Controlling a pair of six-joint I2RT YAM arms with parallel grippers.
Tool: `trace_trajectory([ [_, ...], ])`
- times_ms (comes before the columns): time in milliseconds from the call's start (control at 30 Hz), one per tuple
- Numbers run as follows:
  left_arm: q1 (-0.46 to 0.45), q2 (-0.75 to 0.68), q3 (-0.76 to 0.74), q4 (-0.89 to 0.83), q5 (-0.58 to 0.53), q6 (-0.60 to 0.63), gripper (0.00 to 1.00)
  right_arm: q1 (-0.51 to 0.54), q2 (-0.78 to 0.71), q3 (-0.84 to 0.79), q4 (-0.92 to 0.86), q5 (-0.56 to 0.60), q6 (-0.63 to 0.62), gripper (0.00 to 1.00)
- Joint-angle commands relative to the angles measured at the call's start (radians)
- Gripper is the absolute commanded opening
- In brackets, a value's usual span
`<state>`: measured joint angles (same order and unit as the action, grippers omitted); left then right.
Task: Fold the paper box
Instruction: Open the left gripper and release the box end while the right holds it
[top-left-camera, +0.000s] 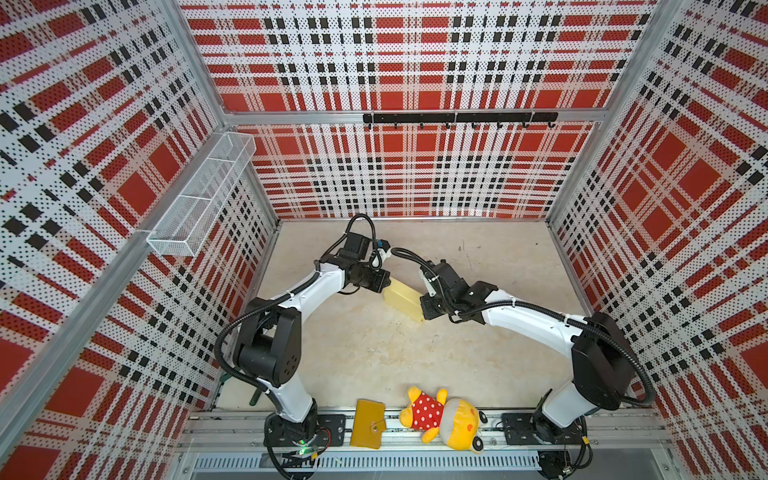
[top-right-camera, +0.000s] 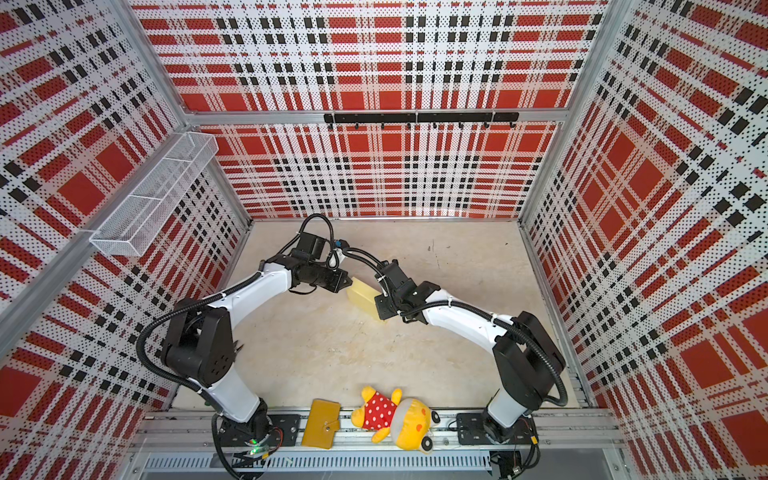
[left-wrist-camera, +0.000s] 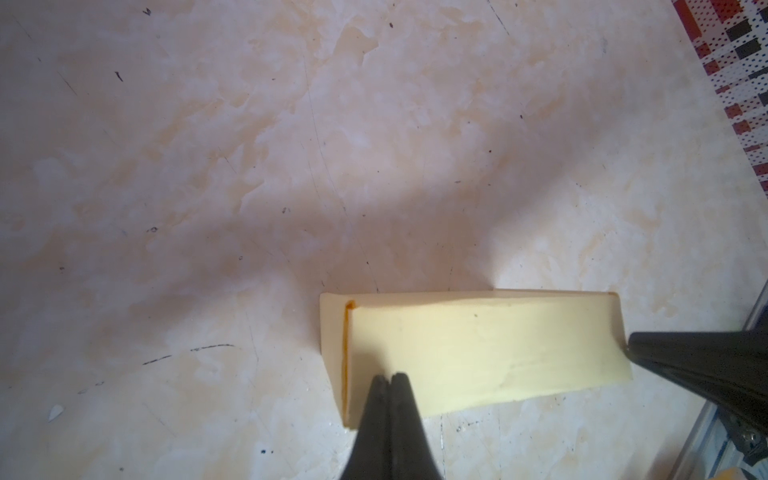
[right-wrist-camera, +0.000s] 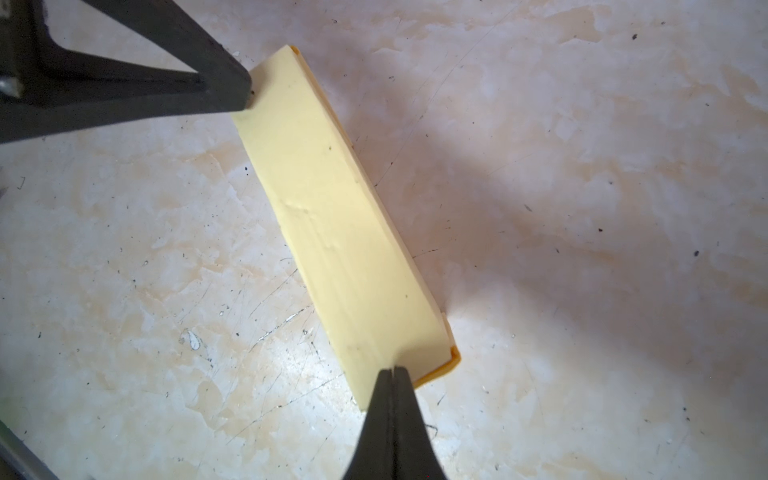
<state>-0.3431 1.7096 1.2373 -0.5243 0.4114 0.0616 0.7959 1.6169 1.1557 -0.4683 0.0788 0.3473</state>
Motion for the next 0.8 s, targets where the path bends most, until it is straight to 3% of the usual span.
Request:
trace_trajectory([
  [0,-0.007,0.004,-0.035,-0.04,-0.04,0.009,0.0,-0.008,0.032,0.037,0.0,-0.006,-0.005,0.02],
  [500,0.001,0.012,-0.039,-0.036,-0.039,0.001,0.0,-0.027,0.063,-0.073,0.045,0.0,0.019,0.02],
  [767,0.011,-0.004,-0.038,-0.037,-0.049,0.003,0.03,-0.031,0.05,-0.053,0.051,0.005,-0.012,0.03],
])
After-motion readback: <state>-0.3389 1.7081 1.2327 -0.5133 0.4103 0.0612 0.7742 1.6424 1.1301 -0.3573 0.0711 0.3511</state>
